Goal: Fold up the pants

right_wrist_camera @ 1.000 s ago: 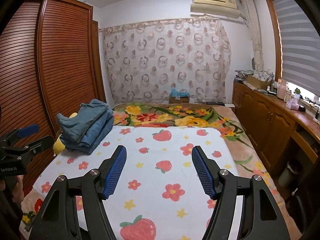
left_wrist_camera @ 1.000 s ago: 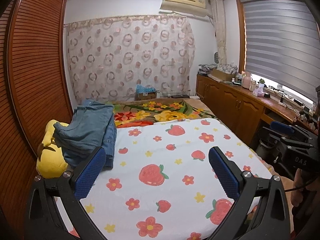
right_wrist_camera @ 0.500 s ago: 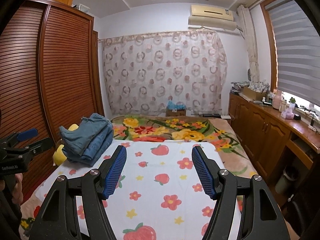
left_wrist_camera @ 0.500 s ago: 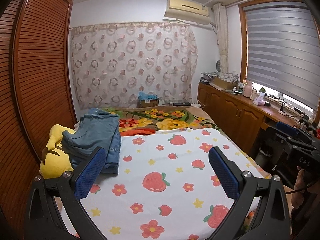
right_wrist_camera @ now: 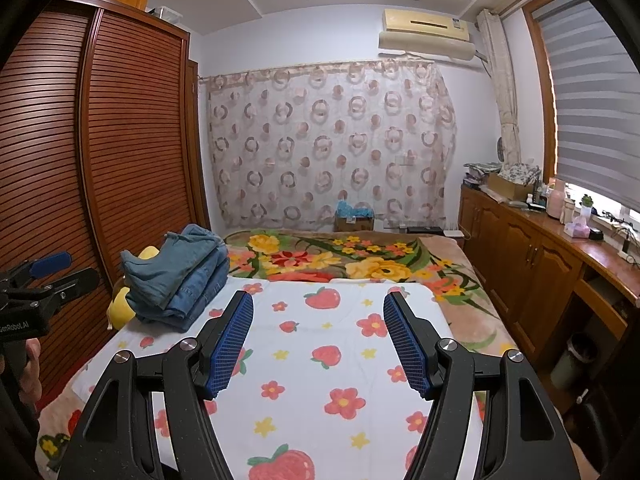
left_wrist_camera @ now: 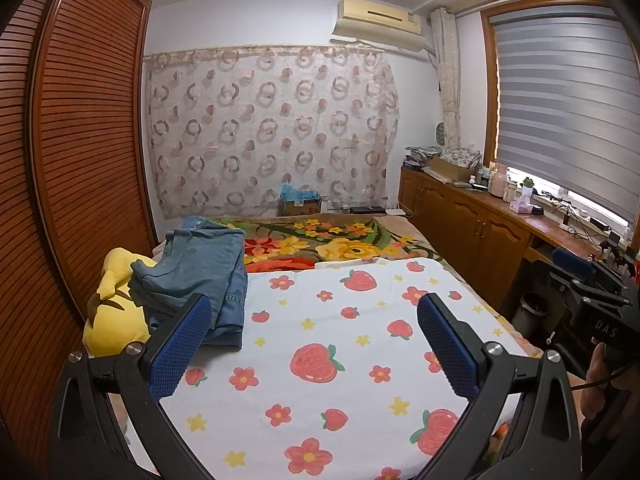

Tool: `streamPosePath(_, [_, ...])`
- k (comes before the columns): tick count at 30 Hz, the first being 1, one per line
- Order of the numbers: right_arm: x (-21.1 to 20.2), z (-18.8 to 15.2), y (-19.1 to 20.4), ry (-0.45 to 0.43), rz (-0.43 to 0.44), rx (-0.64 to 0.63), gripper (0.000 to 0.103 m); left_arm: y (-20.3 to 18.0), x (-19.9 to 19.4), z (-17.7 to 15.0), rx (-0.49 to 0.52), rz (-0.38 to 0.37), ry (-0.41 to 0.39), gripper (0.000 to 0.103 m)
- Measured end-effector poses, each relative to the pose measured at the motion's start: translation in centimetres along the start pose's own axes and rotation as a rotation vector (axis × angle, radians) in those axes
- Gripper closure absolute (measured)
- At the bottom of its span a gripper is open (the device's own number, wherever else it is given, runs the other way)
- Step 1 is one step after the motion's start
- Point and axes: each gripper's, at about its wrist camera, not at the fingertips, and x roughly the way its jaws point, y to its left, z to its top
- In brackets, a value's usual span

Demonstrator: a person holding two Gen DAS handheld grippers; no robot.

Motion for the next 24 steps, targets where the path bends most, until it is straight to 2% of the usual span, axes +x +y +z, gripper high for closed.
streamPosePath(24, [0.1, 0.02, -0.19, 0.001, 0.005, -0.002, 0.033, 0.67, -0.08, -0.14, 0.002, 0.002, 0.004, 0.0])
